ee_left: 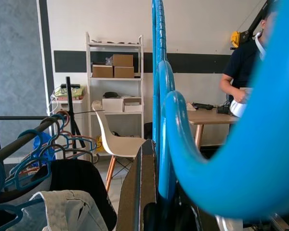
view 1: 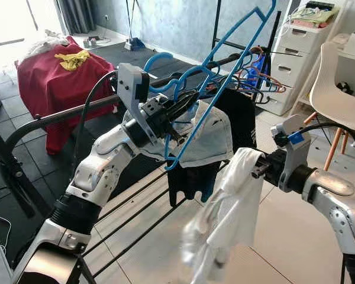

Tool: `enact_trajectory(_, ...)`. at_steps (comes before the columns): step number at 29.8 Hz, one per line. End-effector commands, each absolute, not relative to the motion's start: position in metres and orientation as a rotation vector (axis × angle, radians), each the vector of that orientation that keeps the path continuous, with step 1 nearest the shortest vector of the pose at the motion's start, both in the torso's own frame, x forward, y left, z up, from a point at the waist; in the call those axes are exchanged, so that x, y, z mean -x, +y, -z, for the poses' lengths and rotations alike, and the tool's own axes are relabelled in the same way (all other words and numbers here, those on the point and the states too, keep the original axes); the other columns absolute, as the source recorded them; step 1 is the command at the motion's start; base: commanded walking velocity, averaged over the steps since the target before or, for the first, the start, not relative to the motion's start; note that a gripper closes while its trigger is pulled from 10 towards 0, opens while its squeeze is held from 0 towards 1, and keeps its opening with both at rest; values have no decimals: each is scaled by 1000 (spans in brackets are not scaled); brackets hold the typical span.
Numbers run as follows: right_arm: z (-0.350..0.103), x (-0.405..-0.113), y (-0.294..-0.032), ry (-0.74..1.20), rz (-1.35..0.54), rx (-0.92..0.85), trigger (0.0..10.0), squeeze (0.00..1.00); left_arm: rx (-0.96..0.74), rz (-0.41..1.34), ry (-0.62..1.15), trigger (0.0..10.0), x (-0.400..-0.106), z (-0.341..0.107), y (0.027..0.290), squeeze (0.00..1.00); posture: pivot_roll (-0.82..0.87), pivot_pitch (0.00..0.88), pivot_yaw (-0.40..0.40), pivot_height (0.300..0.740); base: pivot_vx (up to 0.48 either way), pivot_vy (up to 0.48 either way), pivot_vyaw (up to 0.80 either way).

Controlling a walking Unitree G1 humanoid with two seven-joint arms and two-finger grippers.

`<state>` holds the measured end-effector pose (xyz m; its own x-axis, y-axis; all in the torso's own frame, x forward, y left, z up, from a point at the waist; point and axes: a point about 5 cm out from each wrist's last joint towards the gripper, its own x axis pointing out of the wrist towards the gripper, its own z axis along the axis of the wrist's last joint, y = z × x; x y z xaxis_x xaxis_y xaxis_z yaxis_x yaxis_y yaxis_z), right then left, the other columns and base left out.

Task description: Hang hanger

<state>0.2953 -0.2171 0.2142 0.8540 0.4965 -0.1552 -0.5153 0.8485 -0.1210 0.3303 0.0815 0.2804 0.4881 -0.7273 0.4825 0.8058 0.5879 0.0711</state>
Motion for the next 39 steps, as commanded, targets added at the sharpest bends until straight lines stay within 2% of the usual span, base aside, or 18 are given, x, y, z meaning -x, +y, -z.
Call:
enact_trajectory(1, -223, -297, -216, 85, -539, 169, 10000, 0, 238, 970, -577, 10000, -327, -302, 78, 0, -107, 89, -10, 740, 0, 0, 0)
enact_trajectory(31, -223, -297, -216, 85, -539, 169, 10000, 0, 238, 970, -577, 10000, -327, -302, 78, 0, -107, 89, -10, 740, 0, 0, 0)
enact_trajectory(32, -219, -295, -219, 103, -532, 166, 10000, 0, 151, 945, -523, 10000, -329, -286, 82, 0, -103, 0, 0, 740, 0, 0, 0)
enact_trajectory(33, -178, -291, -240, 182, -413, 103, 10000, 0, 44, 715, -247, 10000, -341, -198, 113, 0, -95, 0, 0, 740, 0, 0, 0)
enact_trajectory(34, -147, -284, -255, 243, -326, 65, 10000, 0, -33, 573, -46, 10000, -333, -135, 138, 0, -97, 0, 0, 740, 0, 0, 0)
enact_trajectory(35, -126, -276, -264, 286, -268, 43, 10000, 0, -88, 495, 87, 10000, -320, -94, 154, 0, -97, 0, 0, 740, 0, 0, 0)
enact_trajectory(36, -126, -276, -264, 286, -268, 43, 10000, 0, -88, 495, 87, 10000, -320, -94, 154, 0, -97, 0, 0, 740, 0, 0, 0)
enact_trajectory(37, -115, -271, -269, 307, -237, 33, 10000, 0, -108, 461, 148, 10000, -312, -76, 160, 0, -96, 0, 0, 740, 0, 0, 0)
enact_trajectory(39, -115, -271, -269, 307, -237, 32, 10000, 0, -107, 461, 146, 10000, -312, -76, 160, 0, -96, 0, 0, 740, 0, 0, 0)
